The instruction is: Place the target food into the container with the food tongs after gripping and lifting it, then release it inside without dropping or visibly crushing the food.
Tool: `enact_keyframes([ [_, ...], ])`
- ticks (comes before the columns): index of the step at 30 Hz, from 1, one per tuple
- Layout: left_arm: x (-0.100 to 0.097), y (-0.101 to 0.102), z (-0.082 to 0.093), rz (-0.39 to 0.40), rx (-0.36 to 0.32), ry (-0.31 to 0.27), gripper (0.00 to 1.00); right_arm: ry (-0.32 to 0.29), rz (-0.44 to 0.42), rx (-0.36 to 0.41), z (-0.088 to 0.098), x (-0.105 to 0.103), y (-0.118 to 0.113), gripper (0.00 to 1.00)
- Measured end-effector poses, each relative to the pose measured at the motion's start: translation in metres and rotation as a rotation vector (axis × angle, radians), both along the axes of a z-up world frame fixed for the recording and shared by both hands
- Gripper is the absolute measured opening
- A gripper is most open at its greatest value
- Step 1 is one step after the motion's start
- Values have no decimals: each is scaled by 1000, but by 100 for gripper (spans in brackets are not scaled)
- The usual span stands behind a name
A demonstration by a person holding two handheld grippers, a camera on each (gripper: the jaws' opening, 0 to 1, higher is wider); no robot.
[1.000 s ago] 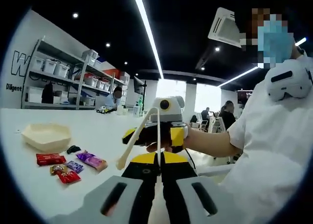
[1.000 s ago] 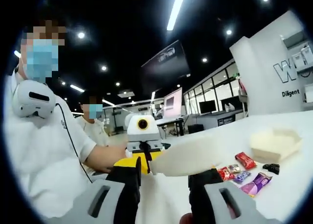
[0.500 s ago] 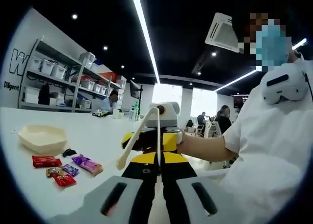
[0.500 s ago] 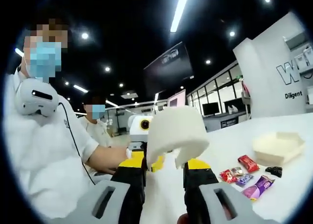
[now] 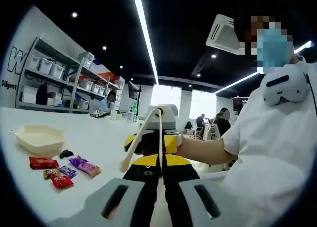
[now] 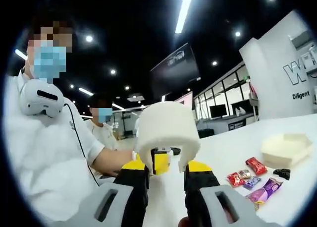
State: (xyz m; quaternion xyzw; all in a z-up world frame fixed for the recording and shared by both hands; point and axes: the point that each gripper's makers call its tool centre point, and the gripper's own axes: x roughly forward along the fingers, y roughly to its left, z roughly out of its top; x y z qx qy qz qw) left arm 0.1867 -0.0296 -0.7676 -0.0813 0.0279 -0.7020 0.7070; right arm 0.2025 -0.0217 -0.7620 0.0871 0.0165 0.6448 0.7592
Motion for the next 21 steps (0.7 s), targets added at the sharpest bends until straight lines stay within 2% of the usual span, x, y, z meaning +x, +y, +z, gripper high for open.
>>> enact_keyframes([
  [5, 2, 1, 4, 5, -20, 15, 2, -41, -11, 13, 5, -1, 0, 20],
  [8, 4, 2, 2, 14, -16, 44, 3, -67, -27, 1, 5, -1, 1, 19],
  [12, 6, 8, 5, 18, -33, 57, 4, -76, -34, 5, 6, 0, -1, 19],
  [19, 3, 8, 7, 13, -41, 48, 3, -83, -28, 11, 7, -2, -1, 19],
  [21, 0, 7, 8, 4, -34, 23, 2, -75, -25, 14, 7, -2, -2, 20],
])
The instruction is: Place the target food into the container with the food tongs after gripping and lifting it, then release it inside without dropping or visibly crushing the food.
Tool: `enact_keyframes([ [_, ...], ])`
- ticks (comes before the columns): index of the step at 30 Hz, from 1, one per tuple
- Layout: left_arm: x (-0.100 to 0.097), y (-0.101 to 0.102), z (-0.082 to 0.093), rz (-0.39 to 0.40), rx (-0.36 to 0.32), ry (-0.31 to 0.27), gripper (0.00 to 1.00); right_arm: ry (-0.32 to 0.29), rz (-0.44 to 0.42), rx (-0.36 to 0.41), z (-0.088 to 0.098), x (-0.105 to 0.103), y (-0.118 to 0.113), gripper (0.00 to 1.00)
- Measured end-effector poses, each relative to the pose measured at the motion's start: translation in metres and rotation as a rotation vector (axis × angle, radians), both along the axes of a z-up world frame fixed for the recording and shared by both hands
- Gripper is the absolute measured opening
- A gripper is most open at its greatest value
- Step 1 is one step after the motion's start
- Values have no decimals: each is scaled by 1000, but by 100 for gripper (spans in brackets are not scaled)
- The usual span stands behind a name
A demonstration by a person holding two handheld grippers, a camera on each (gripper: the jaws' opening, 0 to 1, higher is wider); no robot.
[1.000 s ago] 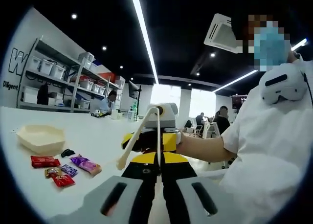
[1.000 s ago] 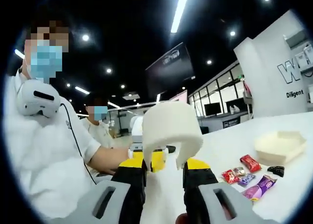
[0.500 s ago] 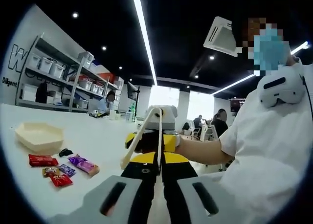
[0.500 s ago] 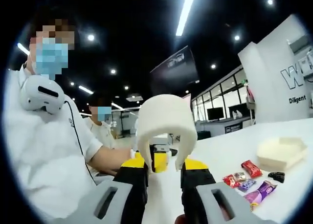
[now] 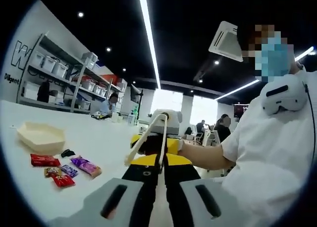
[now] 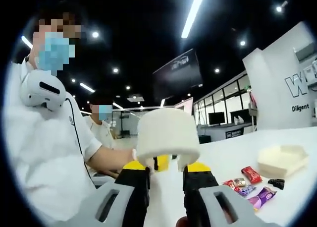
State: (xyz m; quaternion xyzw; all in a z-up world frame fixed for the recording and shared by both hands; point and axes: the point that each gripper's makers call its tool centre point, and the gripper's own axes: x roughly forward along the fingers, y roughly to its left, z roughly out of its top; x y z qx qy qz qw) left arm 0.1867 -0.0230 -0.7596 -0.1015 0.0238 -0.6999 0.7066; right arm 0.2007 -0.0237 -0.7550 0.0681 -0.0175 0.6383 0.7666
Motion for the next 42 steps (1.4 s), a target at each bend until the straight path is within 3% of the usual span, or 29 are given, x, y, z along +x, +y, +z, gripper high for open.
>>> enact_keyframes([
  [21, -9, -2, -2, -58, 9, -3, 1, 34, 62, 8, -1, -9, 2, 24],
  [31, -11, -3, -3, -67, -13, 18, 1, 28, 76, 32, -1, -13, 3, 20],
  [36, -10, -1, 1, -72, -42, 46, 2, -6, 67, 44, 5, -15, 4, 19],
  [42, -4, 8, 1, -36, -30, 47, 4, -14, 41, 39, 7, -11, 0, 19],
])
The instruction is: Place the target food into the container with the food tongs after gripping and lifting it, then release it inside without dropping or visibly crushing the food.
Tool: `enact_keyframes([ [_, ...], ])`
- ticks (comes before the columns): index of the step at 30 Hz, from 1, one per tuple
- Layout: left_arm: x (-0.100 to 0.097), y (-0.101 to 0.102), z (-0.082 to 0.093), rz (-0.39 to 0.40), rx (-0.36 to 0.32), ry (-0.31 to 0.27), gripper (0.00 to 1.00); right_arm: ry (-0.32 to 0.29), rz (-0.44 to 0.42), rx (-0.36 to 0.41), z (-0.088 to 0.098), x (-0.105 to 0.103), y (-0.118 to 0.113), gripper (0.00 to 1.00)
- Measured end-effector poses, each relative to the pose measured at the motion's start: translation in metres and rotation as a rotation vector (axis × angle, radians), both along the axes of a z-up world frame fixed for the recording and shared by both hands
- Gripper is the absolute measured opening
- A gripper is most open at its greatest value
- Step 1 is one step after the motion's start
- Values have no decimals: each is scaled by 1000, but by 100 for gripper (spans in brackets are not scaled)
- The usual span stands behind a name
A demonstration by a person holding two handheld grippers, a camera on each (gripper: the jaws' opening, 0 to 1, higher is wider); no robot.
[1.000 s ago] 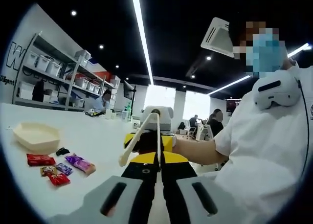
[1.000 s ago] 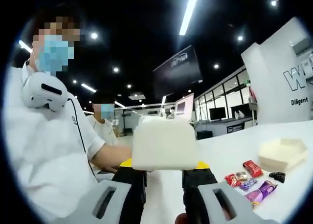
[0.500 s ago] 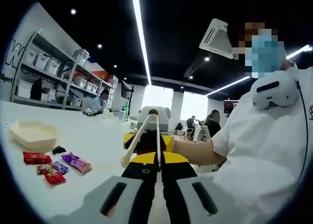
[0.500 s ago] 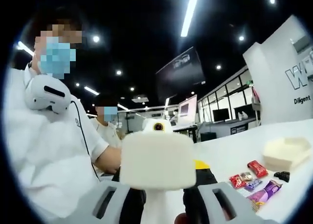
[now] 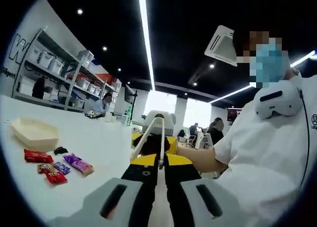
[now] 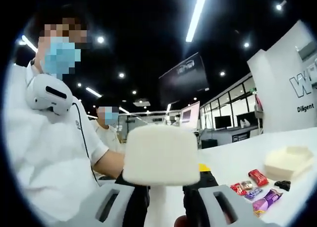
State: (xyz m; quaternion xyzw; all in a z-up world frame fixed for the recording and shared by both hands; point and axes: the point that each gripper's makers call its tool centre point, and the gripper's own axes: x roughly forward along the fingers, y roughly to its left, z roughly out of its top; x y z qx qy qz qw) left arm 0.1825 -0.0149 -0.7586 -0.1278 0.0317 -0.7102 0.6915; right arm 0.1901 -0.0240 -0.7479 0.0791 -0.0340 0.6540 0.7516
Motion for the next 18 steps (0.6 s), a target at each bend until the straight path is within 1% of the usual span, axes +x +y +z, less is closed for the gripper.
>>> enact_keyframes([
  [4, 6, 7, 0, 33, 3, 0, 4, -16, -20, -12, -1, 4, -3, 19],
  [11, 12, 13, -2, 72, 18, -7, 2, -20, -49, -34, -3, 9, -7, 19],
  [16, 20, 18, -6, 126, 52, -34, 2, -29, -70, -61, -6, 14, -9, 19],
  [18, 22, 19, -8, 134, 67, -40, 3, -29, -80, -68, -7, 16, -10, 19],
])
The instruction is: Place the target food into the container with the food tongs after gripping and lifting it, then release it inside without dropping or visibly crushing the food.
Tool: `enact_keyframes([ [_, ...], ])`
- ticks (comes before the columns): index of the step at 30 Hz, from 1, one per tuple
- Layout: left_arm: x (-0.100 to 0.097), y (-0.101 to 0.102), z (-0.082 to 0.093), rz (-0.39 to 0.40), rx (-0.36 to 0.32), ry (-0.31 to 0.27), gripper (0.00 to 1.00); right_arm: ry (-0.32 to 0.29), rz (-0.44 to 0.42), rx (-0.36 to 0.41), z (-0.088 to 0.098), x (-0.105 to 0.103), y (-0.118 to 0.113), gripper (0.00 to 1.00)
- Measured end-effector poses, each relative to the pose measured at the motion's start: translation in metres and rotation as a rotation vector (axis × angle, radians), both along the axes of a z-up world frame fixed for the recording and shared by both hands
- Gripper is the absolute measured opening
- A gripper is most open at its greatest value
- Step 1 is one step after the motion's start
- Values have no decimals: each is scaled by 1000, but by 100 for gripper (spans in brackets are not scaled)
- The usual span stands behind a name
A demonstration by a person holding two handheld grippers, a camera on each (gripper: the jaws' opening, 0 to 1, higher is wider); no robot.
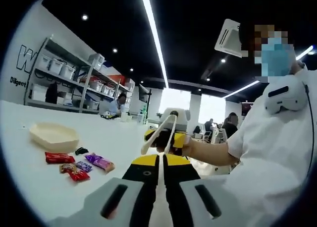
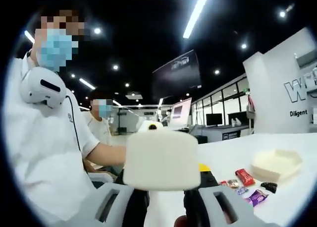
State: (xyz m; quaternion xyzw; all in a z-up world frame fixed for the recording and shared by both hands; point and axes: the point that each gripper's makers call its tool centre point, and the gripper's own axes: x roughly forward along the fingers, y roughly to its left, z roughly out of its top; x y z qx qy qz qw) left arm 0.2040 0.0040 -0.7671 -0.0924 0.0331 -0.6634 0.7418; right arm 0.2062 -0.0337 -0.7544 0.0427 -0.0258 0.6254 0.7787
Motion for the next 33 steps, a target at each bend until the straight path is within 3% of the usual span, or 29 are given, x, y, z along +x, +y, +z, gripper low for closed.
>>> enact_keyframes([
  [12, 11, 2, -7, 59, 67, -37, 8, 0, -26, -37, -4, 8, -4, 19],
  [21, 25, 6, -16, 127, 155, -75, 14, 6, -54, -72, -8, 18, -8, 19],
  [33, 41, 7, -25, 190, 252, -106, 28, 9, -86, -122, -11, 34, -12, 19],
])
